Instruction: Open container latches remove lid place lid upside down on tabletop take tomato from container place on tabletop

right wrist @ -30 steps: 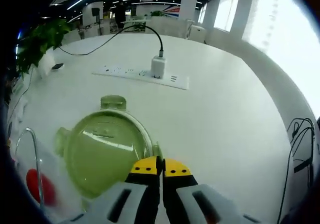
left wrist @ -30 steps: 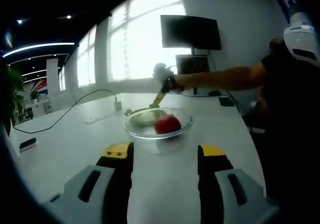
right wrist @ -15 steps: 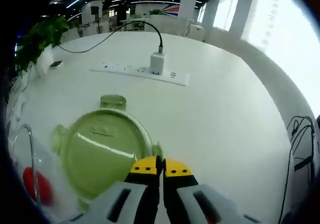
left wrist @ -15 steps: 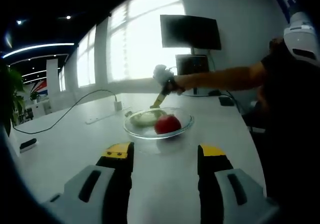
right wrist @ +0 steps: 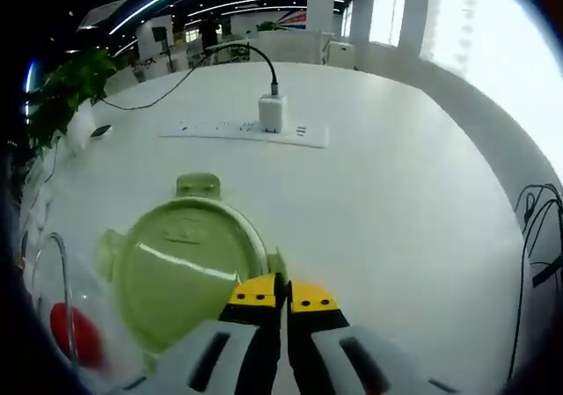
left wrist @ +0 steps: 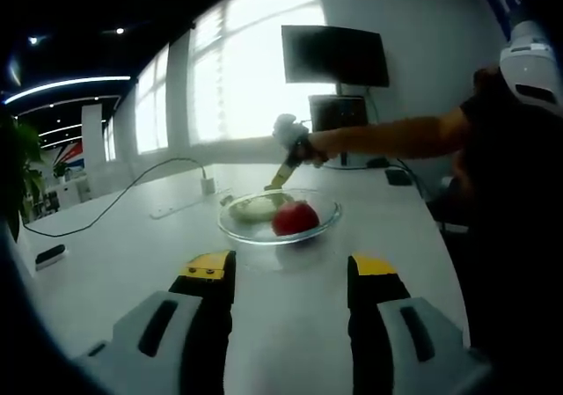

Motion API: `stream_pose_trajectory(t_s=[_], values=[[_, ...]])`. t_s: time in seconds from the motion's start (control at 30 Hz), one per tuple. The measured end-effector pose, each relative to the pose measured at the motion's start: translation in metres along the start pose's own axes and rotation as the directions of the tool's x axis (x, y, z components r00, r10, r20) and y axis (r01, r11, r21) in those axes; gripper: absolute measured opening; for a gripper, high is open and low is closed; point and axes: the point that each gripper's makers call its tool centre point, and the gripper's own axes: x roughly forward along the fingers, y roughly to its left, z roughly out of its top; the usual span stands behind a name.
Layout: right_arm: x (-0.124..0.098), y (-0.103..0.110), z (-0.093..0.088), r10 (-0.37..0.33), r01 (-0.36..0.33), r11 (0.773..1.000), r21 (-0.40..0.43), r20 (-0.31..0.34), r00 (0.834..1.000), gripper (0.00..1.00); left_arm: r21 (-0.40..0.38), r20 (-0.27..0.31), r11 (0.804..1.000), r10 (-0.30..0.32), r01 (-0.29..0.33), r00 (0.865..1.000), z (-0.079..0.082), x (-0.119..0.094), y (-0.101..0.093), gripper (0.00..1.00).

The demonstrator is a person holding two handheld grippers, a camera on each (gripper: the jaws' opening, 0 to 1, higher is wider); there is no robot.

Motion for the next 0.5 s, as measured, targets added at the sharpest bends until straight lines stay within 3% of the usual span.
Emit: stream_pose_trajectory(t_s=[0.37,0.47,0.5], values=[[0.0005,-0.0056,0.0023,0.004,-0.005,0.999,0.035,0.034,0.999,0.0,-0.003,0.0,1.0,0.001,-0.001,1.0,0.0,0.0002,0.0006,0.45],[-0.0003,-0.0072,-0.0017,0.012,-0.013,0.999,0.045,0.026,1.0,0.09,-0.005,0.001,1.0,0.002,-0.002,1.0,0.0002,0.0,0.0009,0.45],[-0.0015,-0.0046,0.0015,0.023,-0.026,0.999,0.048,0.056,0.998,0.1,-0.005,0.001,1.0,0.002,-0.002,1.0,0.0003,0.0,0.001,0.45]])
